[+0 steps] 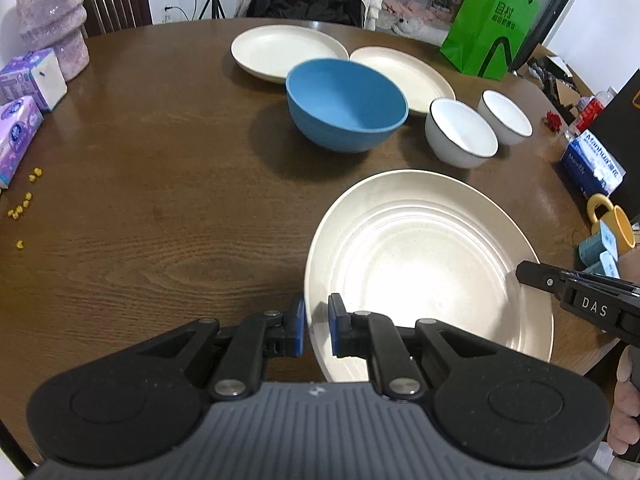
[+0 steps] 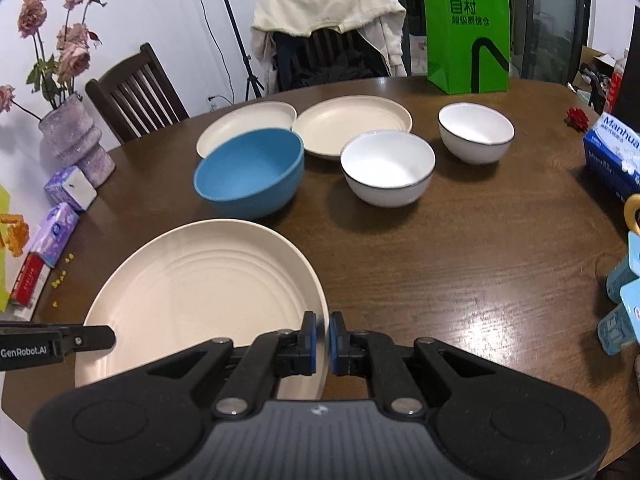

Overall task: Organize plates and bowls
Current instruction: 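Lift the cream plate with the right gripper and carry it toward the table center, then lower the cream plate onto the table and open the right gripper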

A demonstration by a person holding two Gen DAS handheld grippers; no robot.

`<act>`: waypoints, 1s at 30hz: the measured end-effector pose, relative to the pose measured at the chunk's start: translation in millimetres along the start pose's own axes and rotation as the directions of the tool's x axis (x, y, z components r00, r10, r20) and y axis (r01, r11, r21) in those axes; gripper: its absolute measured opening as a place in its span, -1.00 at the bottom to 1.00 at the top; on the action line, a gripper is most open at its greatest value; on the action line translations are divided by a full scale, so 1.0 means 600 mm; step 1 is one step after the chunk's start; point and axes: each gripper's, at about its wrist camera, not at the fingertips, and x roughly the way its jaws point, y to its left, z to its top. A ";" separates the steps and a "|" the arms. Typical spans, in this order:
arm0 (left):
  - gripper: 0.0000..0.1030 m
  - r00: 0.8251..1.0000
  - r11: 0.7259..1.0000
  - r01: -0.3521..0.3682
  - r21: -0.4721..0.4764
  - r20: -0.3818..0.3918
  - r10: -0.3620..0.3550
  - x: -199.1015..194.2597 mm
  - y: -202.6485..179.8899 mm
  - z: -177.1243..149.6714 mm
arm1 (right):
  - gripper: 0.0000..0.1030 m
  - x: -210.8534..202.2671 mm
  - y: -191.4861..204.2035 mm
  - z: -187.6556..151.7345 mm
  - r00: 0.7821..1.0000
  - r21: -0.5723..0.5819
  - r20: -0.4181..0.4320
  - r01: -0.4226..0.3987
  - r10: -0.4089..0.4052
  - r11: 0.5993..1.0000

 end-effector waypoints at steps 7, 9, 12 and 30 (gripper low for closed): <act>-0.76 1.000 1.000 -0.005 0.008 -0.029 0.005 0.031 -0.005 -0.012 | -0.86 0.026 -0.015 -0.023 1.000 0.007 -0.025 0.012 -0.012 1.000; -0.76 0.999 1.000 -0.006 0.010 -0.034 0.007 0.040 -0.006 -0.014 | -0.86 0.030 -0.019 -0.027 0.999 0.007 -0.030 0.014 -0.014 1.000; -0.77 0.999 1.000 -0.007 0.015 -0.039 0.008 0.049 -0.006 -0.016 | -0.86 0.038 -0.021 -0.033 0.999 0.002 -0.036 0.018 -0.018 1.000; -0.76 0.997 0.999 -0.018 0.045 -0.080 0.022 0.101 -0.011 -0.031 | -0.85 0.091 -0.039 -0.059 0.996 0.005 -0.086 0.034 -0.034 0.999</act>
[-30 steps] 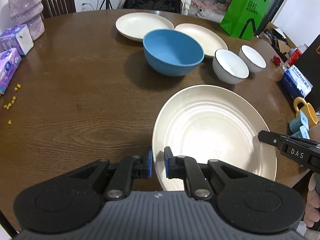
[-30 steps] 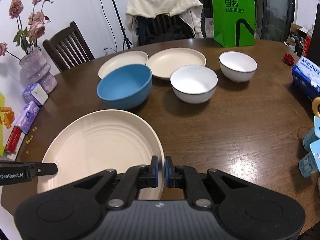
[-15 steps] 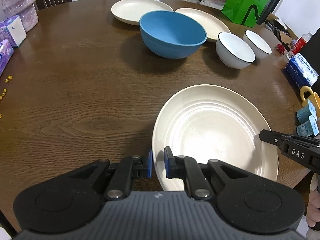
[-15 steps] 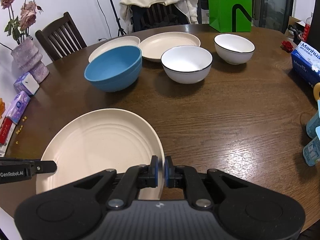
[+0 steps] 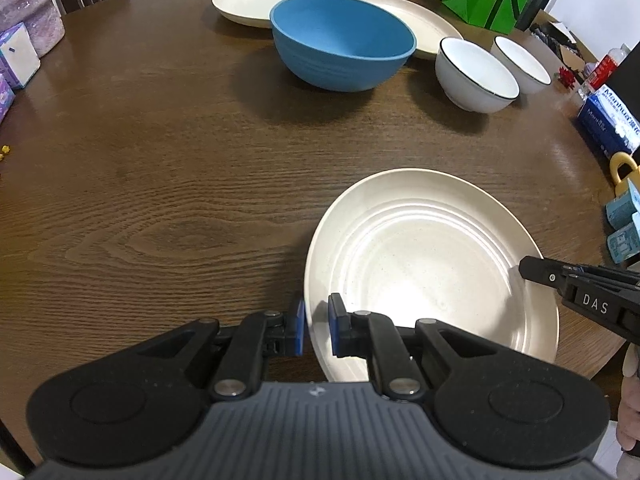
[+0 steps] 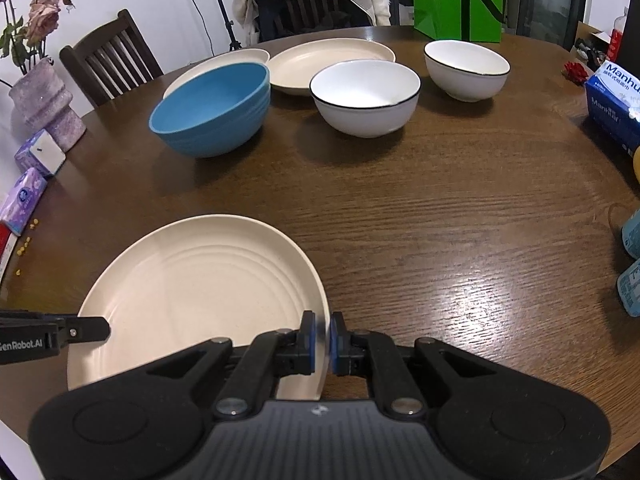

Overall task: Organize plates and bowls
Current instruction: 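Lower the cream plate onto the table and open the right gripper, then withdraw both tools up and away from the placed cream plate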

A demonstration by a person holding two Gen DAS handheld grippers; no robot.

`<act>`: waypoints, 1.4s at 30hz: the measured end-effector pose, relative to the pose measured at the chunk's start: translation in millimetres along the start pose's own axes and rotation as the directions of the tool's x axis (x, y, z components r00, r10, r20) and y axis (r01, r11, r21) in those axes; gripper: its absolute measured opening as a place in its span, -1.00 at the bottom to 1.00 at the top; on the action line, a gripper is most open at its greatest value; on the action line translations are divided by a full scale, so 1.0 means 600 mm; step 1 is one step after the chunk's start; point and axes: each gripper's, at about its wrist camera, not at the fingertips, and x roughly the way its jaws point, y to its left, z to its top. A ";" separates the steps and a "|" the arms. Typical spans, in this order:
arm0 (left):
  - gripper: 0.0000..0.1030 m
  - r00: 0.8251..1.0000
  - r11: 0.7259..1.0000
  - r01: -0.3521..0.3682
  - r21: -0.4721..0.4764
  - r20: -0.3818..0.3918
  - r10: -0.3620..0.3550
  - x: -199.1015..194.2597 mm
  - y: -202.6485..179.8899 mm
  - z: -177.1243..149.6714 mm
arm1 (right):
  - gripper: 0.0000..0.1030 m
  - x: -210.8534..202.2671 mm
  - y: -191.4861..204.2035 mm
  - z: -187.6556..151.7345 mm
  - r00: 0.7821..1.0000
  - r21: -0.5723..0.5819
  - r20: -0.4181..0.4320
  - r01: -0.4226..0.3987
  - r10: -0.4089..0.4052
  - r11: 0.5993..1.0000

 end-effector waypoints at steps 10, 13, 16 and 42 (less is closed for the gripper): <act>-0.77 1.000 1.000 -0.010 0.009 -0.021 0.011 0.023 -0.007 -0.006 | -0.85 0.025 -0.011 -0.005 1.000 -0.003 -0.018 0.015 -0.015 1.000; -0.77 0.999 1.000 -0.017 0.009 -0.029 0.017 0.030 -0.009 -0.005 | -0.84 0.030 -0.015 -0.008 1.000 -0.003 -0.015 0.017 -0.017 1.000; -0.73 0.999 1.000 -0.019 0.007 -0.042 0.019 0.035 -0.012 -0.006 | -0.80 0.035 -0.016 -0.011 1.000 -0.005 -0.022 0.019 -0.019 1.000; 1.00 0.963 0.999 0.039 0.021 0.264 -0.043 -0.171 -0.019 -0.108 | 1.00 -0.142 -0.019 -0.112 1.000 0.003 0.010 0.025 -0.025 1.000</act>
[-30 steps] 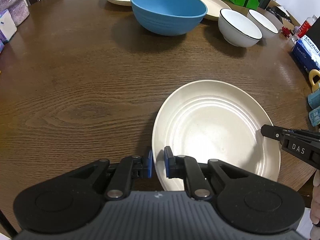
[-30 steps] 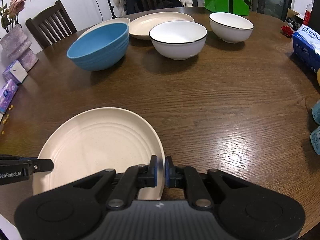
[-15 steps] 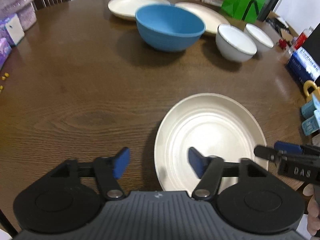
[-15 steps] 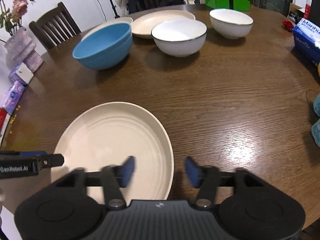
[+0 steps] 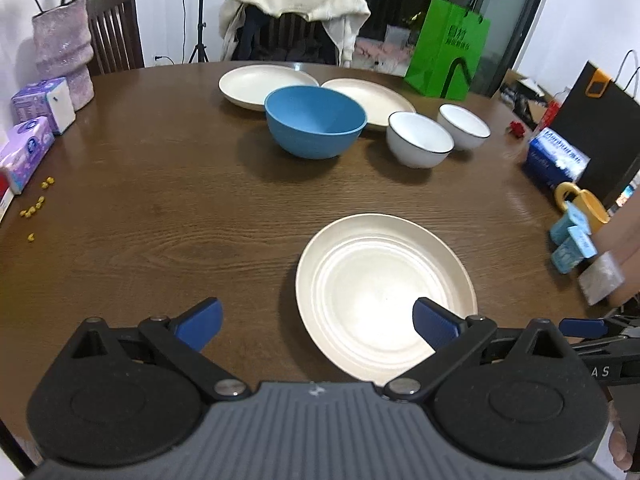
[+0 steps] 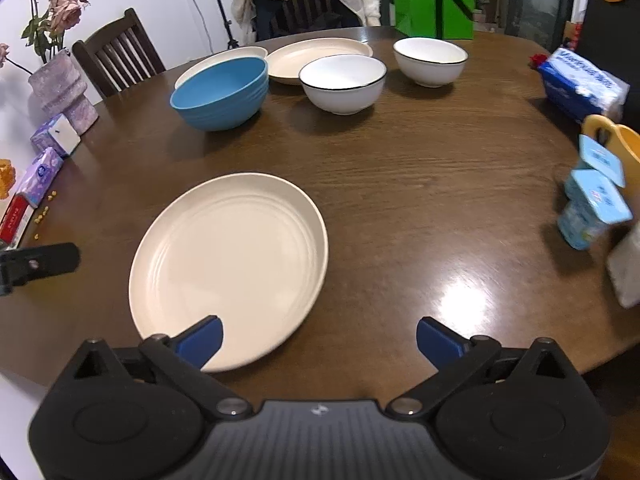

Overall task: Organize plates and bowls
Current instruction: 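Withdraw both tools up and away from the placed cream plate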

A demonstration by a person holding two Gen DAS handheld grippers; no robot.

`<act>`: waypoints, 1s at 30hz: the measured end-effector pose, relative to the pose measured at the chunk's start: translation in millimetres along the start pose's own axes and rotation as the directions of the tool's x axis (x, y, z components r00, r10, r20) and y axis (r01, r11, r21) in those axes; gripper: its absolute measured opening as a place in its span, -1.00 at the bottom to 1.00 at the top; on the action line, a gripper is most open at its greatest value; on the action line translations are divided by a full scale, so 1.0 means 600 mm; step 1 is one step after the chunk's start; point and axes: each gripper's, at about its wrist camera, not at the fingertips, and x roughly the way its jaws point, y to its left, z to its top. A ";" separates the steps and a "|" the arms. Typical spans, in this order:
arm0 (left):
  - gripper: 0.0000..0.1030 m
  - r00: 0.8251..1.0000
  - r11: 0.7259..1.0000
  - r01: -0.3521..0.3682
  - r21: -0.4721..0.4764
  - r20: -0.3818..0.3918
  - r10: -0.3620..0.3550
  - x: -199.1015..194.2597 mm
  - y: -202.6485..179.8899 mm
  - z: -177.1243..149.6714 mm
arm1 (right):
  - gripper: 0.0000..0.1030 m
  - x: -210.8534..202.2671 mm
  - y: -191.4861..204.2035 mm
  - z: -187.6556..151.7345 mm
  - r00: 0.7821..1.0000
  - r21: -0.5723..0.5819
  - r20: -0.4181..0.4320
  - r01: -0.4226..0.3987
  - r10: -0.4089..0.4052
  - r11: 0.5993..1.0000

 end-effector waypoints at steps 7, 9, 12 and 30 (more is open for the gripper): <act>1.00 1.000 1.000 -0.007 -0.009 0.026 0.007 -0.067 -0.008 -0.034 | 1.00 -0.079 0.008 -0.032 0.997 0.011 0.055 -0.047 0.047 0.999; 1.00 0.999 1.000 -0.003 -0.015 0.037 0.004 -0.083 -0.013 -0.041 | 1.00 -0.097 0.010 -0.040 0.996 0.012 0.070 -0.058 0.057 0.998; 1.00 0.999 1.000 0.004 -0.016 0.051 -0.003 -0.106 -0.020 -0.051 | 1.00 -0.122 0.015 -0.053 0.993 0.009 0.093 -0.067 0.065 0.998; 1.00 0.987 1.000 -0.016 0.011 0.158 0.014 -0.185 -0.048 -0.051 | 1.00 -0.217 0.032 -0.076 0.974 -0.033 0.215 -0.063 0.069 0.997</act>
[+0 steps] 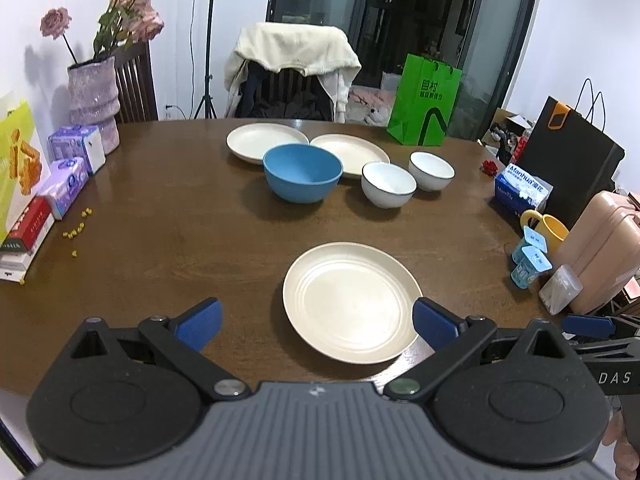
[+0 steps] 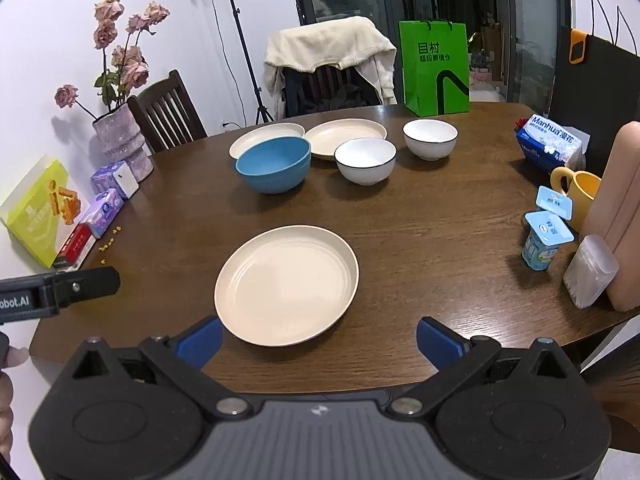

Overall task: Organize plates and bowls
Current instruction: 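Withdraw both tools up and away from the placed cream plate, then move both tools toward the two cream plates beside the blue bowl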

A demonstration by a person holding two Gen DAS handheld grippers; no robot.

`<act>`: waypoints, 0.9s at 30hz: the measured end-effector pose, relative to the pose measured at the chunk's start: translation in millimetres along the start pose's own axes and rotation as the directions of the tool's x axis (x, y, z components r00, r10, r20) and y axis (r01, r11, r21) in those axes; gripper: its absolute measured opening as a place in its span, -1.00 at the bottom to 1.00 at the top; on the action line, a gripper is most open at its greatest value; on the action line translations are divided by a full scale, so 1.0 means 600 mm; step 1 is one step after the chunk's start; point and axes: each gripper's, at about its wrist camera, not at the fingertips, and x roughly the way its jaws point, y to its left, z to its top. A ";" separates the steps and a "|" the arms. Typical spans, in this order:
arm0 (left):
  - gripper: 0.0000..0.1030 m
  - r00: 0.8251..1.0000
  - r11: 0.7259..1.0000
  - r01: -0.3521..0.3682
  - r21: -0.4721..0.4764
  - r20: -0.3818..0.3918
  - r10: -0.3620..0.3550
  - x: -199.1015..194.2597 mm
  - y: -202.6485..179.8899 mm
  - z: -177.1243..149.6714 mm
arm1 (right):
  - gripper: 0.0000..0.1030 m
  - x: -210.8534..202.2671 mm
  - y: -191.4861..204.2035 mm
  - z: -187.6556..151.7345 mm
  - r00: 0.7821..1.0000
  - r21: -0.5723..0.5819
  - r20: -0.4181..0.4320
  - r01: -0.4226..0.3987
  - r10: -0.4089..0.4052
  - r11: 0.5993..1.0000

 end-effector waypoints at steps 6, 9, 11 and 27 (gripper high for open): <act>1.00 1.000 1.000 0.006 -0.001 0.022 -0.006 0.006 0.005 0.020 | 1.00 -0.009 -0.007 0.011 0.999 0.018 0.032 0.023 -0.024 1.000; 1.00 0.999 1.000 0.013 0.001 0.029 -0.013 0.012 0.008 0.032 | 1.00 -0.010 -0.007 0.019 0.998 0.029 0.054 0.016 -0.018 0.999; 1.00 0.999 1.000 0.018 0.003 0.037 -0.018 0.015 0.011 0.040 | 1.00 -0.010 -0.004 0.025 0.997 0.035 0.073 0.009 -0.011 0.999; 1.00 0.997 1.000 0.014 -0.023 0.079 -0.013 0.041 0.065 0.115 | 1.00 0.033 0.045 0.092 0.995 -0.017 0.093 0.040 -0.038 0.999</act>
